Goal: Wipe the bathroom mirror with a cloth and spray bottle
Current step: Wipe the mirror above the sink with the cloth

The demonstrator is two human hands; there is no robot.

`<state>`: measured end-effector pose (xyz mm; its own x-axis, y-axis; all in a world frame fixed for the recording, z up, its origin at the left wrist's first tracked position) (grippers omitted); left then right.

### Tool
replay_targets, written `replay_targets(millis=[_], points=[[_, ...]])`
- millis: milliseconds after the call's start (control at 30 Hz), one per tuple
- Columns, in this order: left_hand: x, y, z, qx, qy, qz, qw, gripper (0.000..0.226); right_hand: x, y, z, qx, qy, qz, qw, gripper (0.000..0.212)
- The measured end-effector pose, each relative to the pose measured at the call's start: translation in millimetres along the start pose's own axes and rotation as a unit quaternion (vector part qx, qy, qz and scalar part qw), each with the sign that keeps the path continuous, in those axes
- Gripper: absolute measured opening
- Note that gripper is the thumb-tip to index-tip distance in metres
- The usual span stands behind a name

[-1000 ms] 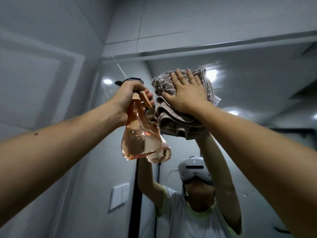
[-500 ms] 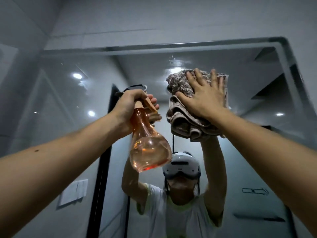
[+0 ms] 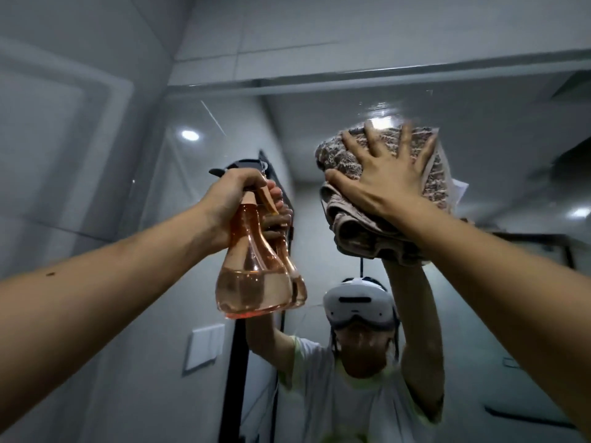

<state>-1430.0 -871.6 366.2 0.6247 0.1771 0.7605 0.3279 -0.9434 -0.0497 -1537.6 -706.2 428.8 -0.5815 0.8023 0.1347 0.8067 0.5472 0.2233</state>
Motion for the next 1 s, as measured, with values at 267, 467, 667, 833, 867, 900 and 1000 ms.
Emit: replay_targets(millis=[267,467,667,833,867,900,1000], points=[[-8.9,89.2,-13.1,0.018,0.014,0.049,0.999,0.012,-91.6,-34.9,-20.9,-0.026,0.021,0.007,0.999,0.074],[4.9,116.2,-32.6,0.023,0.022,0.004,0.999,0.009,-155.3,-58.4,-45.2,-0.041,0.077,0.008,0.996,0.073],[12.9,139.0,-41.2,0.037,0.010,-0.010,0.999,0.014,-182.5,-68.6,-67.5,-0.052,0.110,-0.009,0.992,0.068],[2.4,125.0,-18.6,0.004,0.012,-0.079,0.997,0.018,-163.4,-57.4,-56.3,-0.052,0.119,-0.029,0.991,0.064],[1.0,119.0,-14.5,0.004,0.014,-0.090,0.996,0.020,-156.0,-54.3,-51.9,-0.050,0.112,-0.026,0.992,0.064],[0.5,111.0,-10.5,0.005,0.015,-0.094,0.995,0.021,-147.0,-51.3,-47.0,-0.048,0.102,-0.022,0.993,0.064],[3.2,77.1,-2.6,0.002,0.013,-0.084,0.996,0.018,-116.5,-40.4,-32.0,-0.044,0.079,-0.016,0.996,0.063]])
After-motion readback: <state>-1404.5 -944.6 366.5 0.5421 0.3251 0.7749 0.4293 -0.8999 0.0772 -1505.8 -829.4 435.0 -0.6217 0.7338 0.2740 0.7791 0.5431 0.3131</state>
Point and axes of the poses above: each hand's wrist, its own z-axis away from the middle knuckle, its own y-axis out of the back of the hand, x = y × z, the point moved 2 cm from there along -z, towards the middle knuckle, and after that the axes turned 10 degrees about -z, right-handed, at the moved point
